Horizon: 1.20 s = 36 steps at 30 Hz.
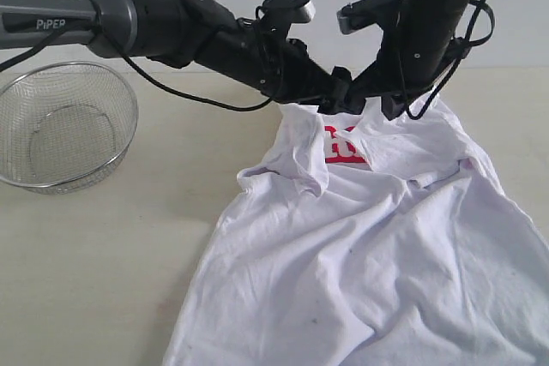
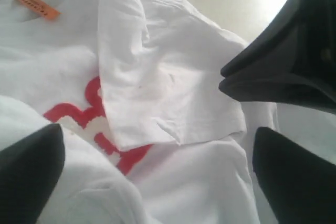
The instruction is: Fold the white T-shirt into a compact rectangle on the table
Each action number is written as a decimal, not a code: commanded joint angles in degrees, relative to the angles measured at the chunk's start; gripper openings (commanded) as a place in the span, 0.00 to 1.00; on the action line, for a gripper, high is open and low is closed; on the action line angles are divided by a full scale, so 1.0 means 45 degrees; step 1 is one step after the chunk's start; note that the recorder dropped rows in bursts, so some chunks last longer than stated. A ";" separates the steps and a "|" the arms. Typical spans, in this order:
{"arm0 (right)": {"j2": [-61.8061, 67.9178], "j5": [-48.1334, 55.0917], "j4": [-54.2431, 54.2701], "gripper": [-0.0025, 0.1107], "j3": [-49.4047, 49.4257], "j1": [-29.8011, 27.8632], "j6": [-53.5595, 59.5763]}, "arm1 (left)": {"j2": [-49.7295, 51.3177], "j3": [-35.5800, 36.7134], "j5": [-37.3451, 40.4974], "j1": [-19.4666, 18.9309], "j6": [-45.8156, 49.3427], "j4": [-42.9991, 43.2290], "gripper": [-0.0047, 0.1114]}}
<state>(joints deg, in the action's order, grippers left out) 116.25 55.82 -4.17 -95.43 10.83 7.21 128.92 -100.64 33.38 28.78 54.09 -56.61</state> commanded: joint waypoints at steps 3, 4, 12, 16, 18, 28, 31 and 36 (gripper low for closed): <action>-0.0189 -0.0107 0.0565 0.02 -0.0273 0.0738 0.0110 | -0.0074 -0.0064 0.0066 -0.0192 -0.0868 0.2239 0.73; -0.0189 -0.0257 0.0602 0.02 -0.0273 0.0912 0.0110 | -0.0074 -0.0064 0.0066 -0.0267 -0.1188 0.2691 0.67; -0.0176 -0.0880 0.1218 0.02 -0.0273 0.1908 0.0140 | -0.0085 -0.0064 -0.0045 -0.1186 -0.2835 0.4757 0.08; -0.0176 -0.1403 0.1218 0.02 -0.0273 0.2449 0.0185 | -0.0085 -0.0064 -0.0007 -0.1576 -0.3115 0.4757 0.08; -0.0176 -0.1729 0.1388 0.02 -0.0273 0.2715 0.0220 | -0.0085 -0.0064 0.0271 -0.1693 -0.3115 0.4887 0.08; -0.0161 -0.2547 0.1790 0.02 -0.0273 0.3337 0.0023 | -0.0085 -0.0064 0.0825 -0.2213 -0.3045 0.5440 0.08; -0.0161 -0.2521 0.1248 0.02 -0.0273 0.3313 -0.0357 | -0.0085 -0.0064 0.0792 -0.2582 -0.3574 0.6645 0.08; -0.0161 -0.2370 0.1081 0.02 -0.0273 0.3313 -0.0410 | -0.0085 -0.0064 0.0707 -0.3423 -0.4056 0.6491 0.08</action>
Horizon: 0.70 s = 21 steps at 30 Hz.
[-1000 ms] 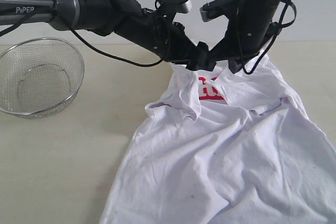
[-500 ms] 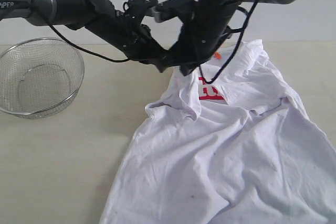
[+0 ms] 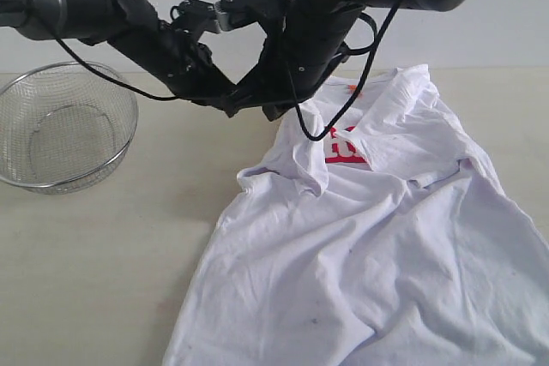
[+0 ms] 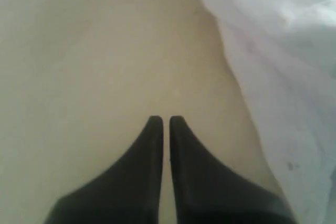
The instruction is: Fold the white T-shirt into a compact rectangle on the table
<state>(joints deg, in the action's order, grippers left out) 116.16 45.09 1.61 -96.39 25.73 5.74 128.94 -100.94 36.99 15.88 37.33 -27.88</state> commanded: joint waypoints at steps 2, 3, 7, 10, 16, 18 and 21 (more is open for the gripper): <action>-0.0140 0.0091 -0.0203 0.02 -0.0061 0.0000 -0.0061 | -0.0091 0.0004 -0.0307 -0.0769 -0.0435 0.0106 0.08; -0.0140 0.0145 -0.0237 0.02 -0.0061 0.0000 -0.0027 | -0.0091 0.0004 -0.0364 -0.0867 -0.0597 0.0106 0.08; 0.0159 0.0136 -0.0358 0.02 -0.0061 0.0000 -0.0027 | -0.0091 0.0004 -0.0661 -0.1064 -0.0525 -0.0032 0.08; 0.0756 0.0047 -0.0358 0.02 -0.0061 0.0000 -0.0051 | -0.0091 0.0004 -0.0891 -0.1064 -0.0402 -0.0222 0.08; 0.1624 -0.0565 -0.0147 0.02 -0.0061 0.0048 -0.0461 | -0.0091 0.0004 -0.1312 -0.1064 -0.0402 -0.0710 0.08; 0.1820 -0.0758 -0.0244 0.02 -0.0061 0.0025 -0.0652 | -0.0091 0.0004 -0.1227 -0.1064 -0.0402 -0.0710 0.08; 0.1902 -0.0535 -0.1833 0.02 -0.0061 0.0025 -0.1862 | -0.0091 0.0004 -0.1171 -0.1064 -0.0402 -0.0710 0.08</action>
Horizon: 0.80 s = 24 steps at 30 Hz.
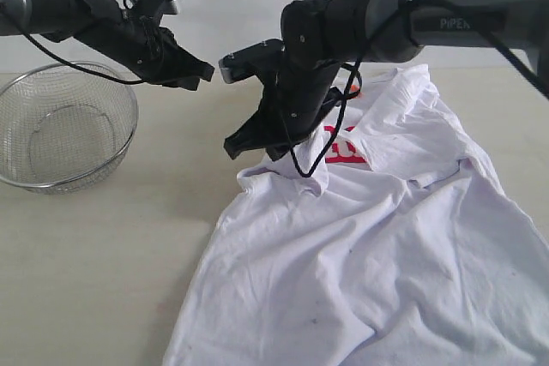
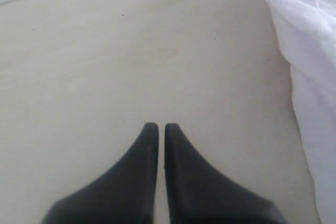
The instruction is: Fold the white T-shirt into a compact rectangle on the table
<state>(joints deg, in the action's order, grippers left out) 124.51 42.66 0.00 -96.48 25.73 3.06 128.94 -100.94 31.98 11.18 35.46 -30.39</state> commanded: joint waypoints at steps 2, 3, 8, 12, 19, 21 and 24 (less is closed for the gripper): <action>0.0045 0.0747 -0.3385 0.02 -0.0042 -0.0002 -0.2761 | -0.0091 0.0004 -0.0057 -0.0018 0.0013 -0.0187 0.08; 0.0045 0.1262 -0.4578 0.02 -0.0042 -0.0026 -0.3615 | -0.0091 0.0004 -0.0057 -0.0018 0.0013 -0.0212 0.08; 0.0018 0.2304 -0.7097 0.02 -0.0042 -0.0536 -0.4838 | -0.0091 0.0004 -0.0024 -0.0018 0.0013 -0.0688 0.08; 0.0001 0.2855 -0.7073 0.02 -0.0042 -0.1027 -0.4899 | -0.0091 0.0004 0.0093 -0.0018 0.0013 -0.0720 0.08; -0.0892 0.2511 -0.6848 0.02 -0.0042 -0.1025 -0.4899 | -0.0091 0.0004 0.0178 0.0010 0.0013 -0.0814 0.08; -0.1407 0.1400 -0.6013 0.02 -0.0042 -0.0892 -0.4273 | -0.0091 0.0004 0.0178 0.0010 0.0013 -0.0839 0.08; -0.1830 -0.0246 -0.3365 0.02 -0.0042 -0.0748 -0.1907 | -0.0091 0.0004 0.0234 0.0032 0.0013 -0.0947 0.08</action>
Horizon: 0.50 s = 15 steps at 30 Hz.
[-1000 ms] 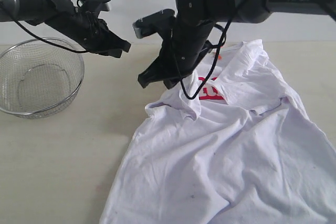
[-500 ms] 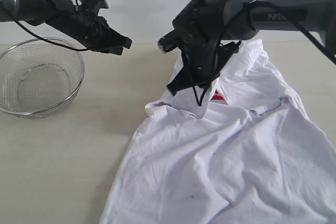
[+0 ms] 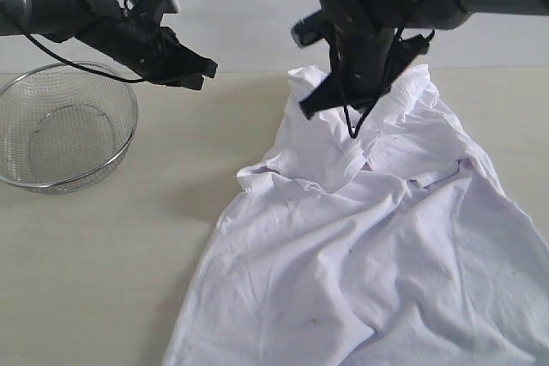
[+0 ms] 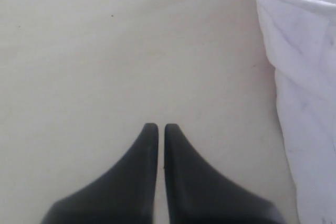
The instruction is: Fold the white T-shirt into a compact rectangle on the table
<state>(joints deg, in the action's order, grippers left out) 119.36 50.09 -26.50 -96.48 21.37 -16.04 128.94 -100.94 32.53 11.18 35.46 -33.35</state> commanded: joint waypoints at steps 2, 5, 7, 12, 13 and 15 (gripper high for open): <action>-0.0509 -0.2303 0.3714 0.02 -0.0042 0.0221 0.3068 | -0.0091 0.0004 0.0242 0.0129 0.0102 -0.0456 0.08; 0.0095 -0.3118 0.3757 0.02 -0.0042 0.0194 0.3040 | -0.0091 0.0004 0.0555 0.0331 0.0450 -0.0492 0.08; 0.0349 -0.4014 0.3780 0.02 -0.0042 0.0194 0.3040 | -0.0091 0.0004 0.0609 0.0504 0.0450 -0.0492 0.08; 0.0915 -0.5838 0.4059 0.02 -0.0105 0.0041 0.3017 | -0.0091 0.0004 0.0680 0.0599 0.0450 -0.0494 0.08; 0.1113 -0.5839 0.4093 0.02 -0.0256 -0.0074 0.3017 | -0.0091 0.0004 0.0712 0.0599 0.0450 -0.0494 0.08; 0.1655 -0.5424 0.4119 0.02 -0.0852 -0.0367 0.2874 | -0.0091 0.0004 0.0921 0.0599 0.0450 -0.0469 0.08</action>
<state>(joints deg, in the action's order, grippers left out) 124.46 25.73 -8.31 -97.88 21.68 -2.91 128.94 -100.94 35.75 13.79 37.11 -35.02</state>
